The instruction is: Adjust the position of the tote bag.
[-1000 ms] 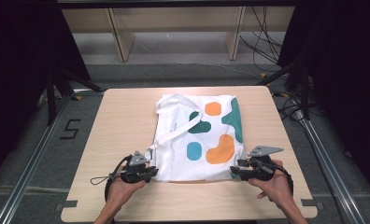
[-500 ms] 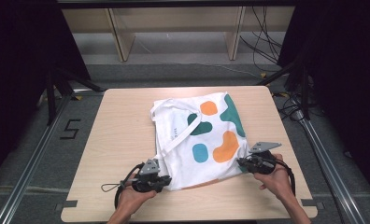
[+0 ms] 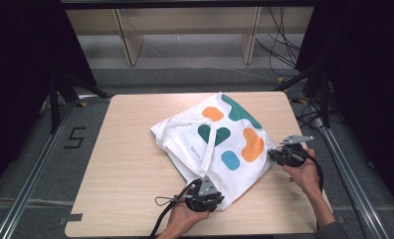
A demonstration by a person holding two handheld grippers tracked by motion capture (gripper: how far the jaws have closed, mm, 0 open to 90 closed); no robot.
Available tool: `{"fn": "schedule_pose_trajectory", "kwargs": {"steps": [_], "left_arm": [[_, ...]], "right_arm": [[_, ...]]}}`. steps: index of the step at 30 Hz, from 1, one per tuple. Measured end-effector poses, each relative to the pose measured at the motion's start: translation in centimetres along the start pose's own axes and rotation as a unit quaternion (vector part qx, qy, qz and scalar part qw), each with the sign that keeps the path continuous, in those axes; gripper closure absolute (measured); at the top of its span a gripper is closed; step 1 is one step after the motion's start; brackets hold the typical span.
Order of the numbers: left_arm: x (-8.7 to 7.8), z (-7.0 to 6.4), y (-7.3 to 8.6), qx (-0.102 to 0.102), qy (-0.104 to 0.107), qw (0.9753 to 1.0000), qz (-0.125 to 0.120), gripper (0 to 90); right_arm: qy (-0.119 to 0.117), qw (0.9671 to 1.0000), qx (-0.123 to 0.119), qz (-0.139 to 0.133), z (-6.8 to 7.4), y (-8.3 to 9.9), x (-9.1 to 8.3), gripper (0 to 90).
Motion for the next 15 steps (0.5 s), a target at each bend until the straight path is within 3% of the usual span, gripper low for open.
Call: {"fn": "schedule_pose_trajectory", "kwargs": {"steps": [2,3,4,6,8,9,11,13,14,15], "left_arm": [[0.0,-0.1,-0.1,0.004,0.008,1.0000,-0.002,76.1],[-0.2,-0.5,-0.2,-0.010,0.025,0.9996,-0.010,73.3],[-0.8,-0.4,-0.3,-0.012,0.035,0.9993,-0.006,69.8],[-2.3,-0.3,-0.4,-0.023,0.052,0.9982,-0.017,59.3],[-4.0,0.1,-0.4,-0.023,0.060,0.9978,-0.014,51.7],[-4.7,0.3,-0.5,-0.034,0.064,0.9971,-0.023,48.3],[-6.0,1.2,-0.8,-0.034,0.047,0.9974,-0.042,45.7],[-7.2,2.7,-0.5,-0.025,0.014,0.9986,-0.045,42.5],[-7.7,3.5,-0.3,-0.028,-0.001,0.9986,-0.044,40.4],[-8.2,4.4,0.0,-0.026,-0.015,0.9987,-0.042,38.3]], "right_arm": [[0.019,0.9995,0.007,-0.023,-0.6,-0.4,-0.7,72.3],[0.025,0.9988,0.013,-0.039,-0.7,-0.8,-1.1,68.8],[0.020,0.9987,0.028,-0.037,-0.4,-1.0,-1.8,66.7],[-0.009,0.9981,0.028,-0.054,0.9,-1.6,-2.7,61.9],[-0.032,0.9973,0.026,-0.061,3.1,-2.1,-3.3,56.8],[-0.040,0.9973,0.016,-0.059,4.1,-2.3,-3.4,54.6],[-0.060,0.9959,-0.009,-0.067,5.8,-3.2,-3.5,52.0],[-0.076,0.9945,-0.021,-0.068,7.6,-4.2,-3.4,49.6],[-0.087,0.9936,-0.014,-0.070,8.8,-4.6,-3.4,48.2],[-0.099,0.9920,-0.028,-0.074,9.6,-5.0,-3.2,47.2]]}}
Point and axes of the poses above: each handheld gripper's, and its own axes: x roughly forward along the jaws, y roughly out of its underside, z roughly to its left, the point moved 8 cm from there along x, roughly forward along the jaws, and after that the axes turned 15 degrees about -x, right-handed, at the moved point
